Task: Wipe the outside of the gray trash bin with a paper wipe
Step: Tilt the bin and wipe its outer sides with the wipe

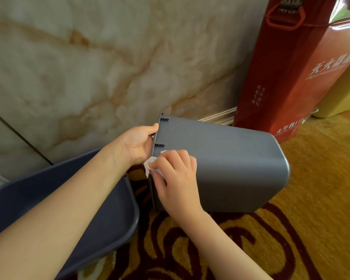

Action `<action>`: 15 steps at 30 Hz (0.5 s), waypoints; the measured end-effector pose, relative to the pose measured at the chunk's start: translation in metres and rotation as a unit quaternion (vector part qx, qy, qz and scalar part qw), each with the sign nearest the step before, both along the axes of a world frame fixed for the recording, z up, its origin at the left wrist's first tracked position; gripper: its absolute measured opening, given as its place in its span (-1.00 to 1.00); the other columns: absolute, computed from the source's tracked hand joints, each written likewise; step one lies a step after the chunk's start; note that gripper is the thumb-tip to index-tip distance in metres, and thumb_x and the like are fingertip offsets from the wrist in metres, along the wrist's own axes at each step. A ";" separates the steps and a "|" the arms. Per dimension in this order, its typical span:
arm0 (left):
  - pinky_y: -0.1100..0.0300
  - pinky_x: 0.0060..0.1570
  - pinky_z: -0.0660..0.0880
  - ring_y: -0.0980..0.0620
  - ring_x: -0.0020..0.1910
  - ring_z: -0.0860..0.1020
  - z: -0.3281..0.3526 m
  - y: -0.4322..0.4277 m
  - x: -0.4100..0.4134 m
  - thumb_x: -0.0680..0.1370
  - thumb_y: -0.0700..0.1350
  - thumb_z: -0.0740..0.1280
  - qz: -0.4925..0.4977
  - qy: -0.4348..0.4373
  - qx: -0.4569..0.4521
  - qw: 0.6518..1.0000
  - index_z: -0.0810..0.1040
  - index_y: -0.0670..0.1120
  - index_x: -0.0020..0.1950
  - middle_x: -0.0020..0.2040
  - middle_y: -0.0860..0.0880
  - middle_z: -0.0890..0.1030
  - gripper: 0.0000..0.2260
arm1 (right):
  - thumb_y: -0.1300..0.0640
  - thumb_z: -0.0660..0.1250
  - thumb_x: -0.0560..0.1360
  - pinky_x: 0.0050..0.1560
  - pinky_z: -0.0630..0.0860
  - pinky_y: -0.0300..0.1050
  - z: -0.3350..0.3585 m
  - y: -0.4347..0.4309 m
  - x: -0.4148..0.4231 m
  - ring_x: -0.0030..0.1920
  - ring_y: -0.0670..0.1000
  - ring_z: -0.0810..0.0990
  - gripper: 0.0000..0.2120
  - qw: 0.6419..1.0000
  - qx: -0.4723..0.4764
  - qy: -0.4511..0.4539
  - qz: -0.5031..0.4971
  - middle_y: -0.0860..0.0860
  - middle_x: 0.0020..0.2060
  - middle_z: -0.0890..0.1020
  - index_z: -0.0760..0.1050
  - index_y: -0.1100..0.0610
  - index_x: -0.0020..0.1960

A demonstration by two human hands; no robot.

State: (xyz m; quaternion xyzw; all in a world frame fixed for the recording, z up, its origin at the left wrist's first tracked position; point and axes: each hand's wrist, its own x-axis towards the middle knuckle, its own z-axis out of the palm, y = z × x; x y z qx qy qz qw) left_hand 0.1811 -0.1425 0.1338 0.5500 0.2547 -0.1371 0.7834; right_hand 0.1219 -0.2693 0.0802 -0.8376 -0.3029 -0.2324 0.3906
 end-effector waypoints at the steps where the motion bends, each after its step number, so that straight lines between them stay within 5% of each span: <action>1: 0.04 -0.15 0.50 -0.05 -0.15 0.59 0.000 0.000 0.000 0.62 -0.02 0.06 0.000 -0.003 0.004 1.000 0.54 -0.14 -0.03 -0.27 -0.10 0.69 -0.69 | 0.25 0.34 0.43 -0.11 0.31 -0.10 -0.003 -0.004 0.000 -0.12 0.05 0.43 -0.94 1.000 -0.013 -0.007 0.001 0.01 -0.17 0.56 0.50 0.12 -0.17; 6: 0.06 -0.20 0.51 0.01 -0.35 0.67 -0.001 0.002 0.001 0.63 -0.04 0.03 -0.011 -0.011 0.011 1.000 0.54 -0.12 -0.05 -0.34 -0.06 0.70 -0.68 | 0.30 0.38 0.40 -0.16 0.34 -0.06 0.002 -0.031 0.009 -0.14 0.07 0.45 -0.91 0.998 0.008 -0.024 -0.055 0.05 -0.20 0.56 0.50 0.16 -0.22; 10: 0.04 -0.21 0.57 -0.01 -0.31 0.68 0.000 0.004 0.002 0.62 -0.06 0.05 -0.032 -0.017 0.011 0.999 0.55 -0.13 -0.01 -0.28 -0.08 0.71 -0.70 | 0.31 0.38 0.41 -0.13 0.37 -0.06 0.030 -0.036 0.037 -0.10 0.10 0.47 -0.94 0.990 0.054 -0.021 -0.128 0.09 -0.18 0.59 0.54 0.19 -0.16; 15: 0.13 -0.33 0.61 -0.02 -0.32 0.68 0.002 0.003 0.005 0.61 -0.14 0.04 -0.016 -0.039 -0.016 0.999 0.53 -0.22 0.02 -0.29 -0.11 0.71 -0.70 | 0.23 0.25 0.54 0.07 0.41 0.02 0.033 -0.018 0.054 0.10 0.14 0.48 -0.85 0.994 -0.096 0.060 0.013 0.07 0.00 0.64 0.59 0.19 0.01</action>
